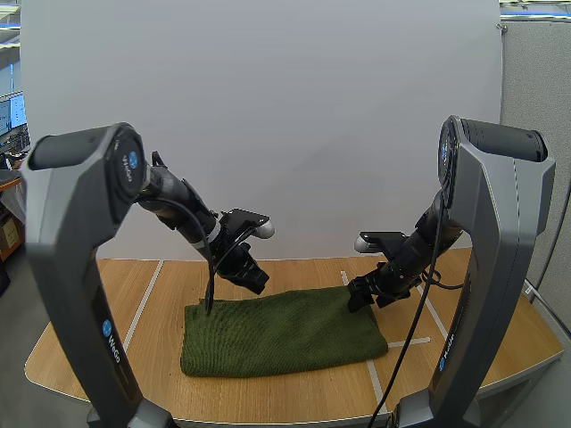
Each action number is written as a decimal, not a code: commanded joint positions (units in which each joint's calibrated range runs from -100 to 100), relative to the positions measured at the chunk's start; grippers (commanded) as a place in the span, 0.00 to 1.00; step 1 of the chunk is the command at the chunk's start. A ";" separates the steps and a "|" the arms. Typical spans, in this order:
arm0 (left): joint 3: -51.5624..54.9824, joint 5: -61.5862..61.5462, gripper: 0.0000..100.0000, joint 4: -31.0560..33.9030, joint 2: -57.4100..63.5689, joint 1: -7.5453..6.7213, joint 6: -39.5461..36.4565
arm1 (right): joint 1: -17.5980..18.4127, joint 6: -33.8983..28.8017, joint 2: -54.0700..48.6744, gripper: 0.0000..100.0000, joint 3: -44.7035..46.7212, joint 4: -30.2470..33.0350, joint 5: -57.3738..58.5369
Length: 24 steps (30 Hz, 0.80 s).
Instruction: Fold the towel
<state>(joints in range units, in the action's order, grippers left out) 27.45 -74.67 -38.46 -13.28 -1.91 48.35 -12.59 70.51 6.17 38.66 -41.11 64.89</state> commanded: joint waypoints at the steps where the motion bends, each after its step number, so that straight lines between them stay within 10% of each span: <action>1: -4.28 -4.55 0.00 -2.90 -5.47 -2.28 -0.63 | -0.15 -0.05 -0.36 1.00 -0.20 -0.72 1.12; 24: -4.45 7.13 0.00 -0.56 -14.39 -3.36 -0.08 | -0.15 -0.05 -0.36 1.00 -0.20 -2.22 1.12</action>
<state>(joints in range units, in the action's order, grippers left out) 22.82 -68.31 -39.40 -25.90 -5.12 48.04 -12.59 70.51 6.17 38.66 -43.11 64.96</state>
